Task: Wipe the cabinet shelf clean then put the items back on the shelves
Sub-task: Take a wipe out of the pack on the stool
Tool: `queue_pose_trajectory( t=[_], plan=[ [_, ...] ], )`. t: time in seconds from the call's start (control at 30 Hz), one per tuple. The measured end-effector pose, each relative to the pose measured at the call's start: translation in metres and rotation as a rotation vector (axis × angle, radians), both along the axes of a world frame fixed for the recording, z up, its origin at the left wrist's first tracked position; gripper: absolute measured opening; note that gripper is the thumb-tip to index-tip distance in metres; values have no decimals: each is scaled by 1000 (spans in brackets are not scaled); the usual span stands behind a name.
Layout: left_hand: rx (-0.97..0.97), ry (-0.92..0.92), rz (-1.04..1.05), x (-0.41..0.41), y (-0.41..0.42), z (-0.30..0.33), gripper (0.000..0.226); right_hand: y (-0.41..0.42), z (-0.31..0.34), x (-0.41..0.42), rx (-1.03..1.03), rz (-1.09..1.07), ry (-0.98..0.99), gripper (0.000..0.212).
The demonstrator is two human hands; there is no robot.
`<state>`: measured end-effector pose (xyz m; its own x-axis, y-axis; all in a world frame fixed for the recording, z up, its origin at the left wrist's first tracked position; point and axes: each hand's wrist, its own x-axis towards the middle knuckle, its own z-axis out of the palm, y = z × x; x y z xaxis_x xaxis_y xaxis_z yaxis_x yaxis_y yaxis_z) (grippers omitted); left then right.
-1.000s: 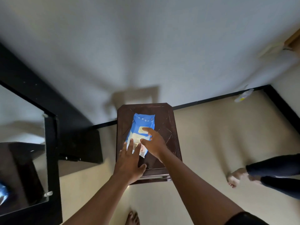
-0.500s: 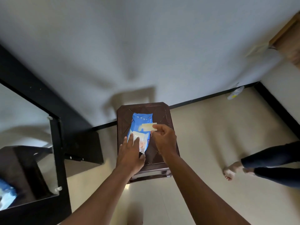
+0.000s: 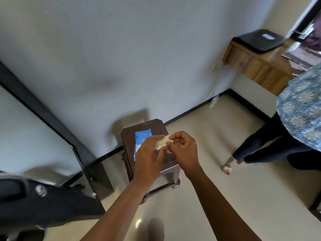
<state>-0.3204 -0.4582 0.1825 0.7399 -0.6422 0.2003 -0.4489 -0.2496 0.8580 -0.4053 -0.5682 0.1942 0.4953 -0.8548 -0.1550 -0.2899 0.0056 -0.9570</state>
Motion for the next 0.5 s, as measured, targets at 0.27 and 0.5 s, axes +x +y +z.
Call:
queue_pose_trajectory(
  t=[0.27,0.5],
  plan=[
    [-128,76,-150,-40,93,61,23,114,87,-67,58,-134,-198,27],
    [-182,201,-228,-54,214,85,24,238,98,-89,249,-148,-312,21]
  ],
)
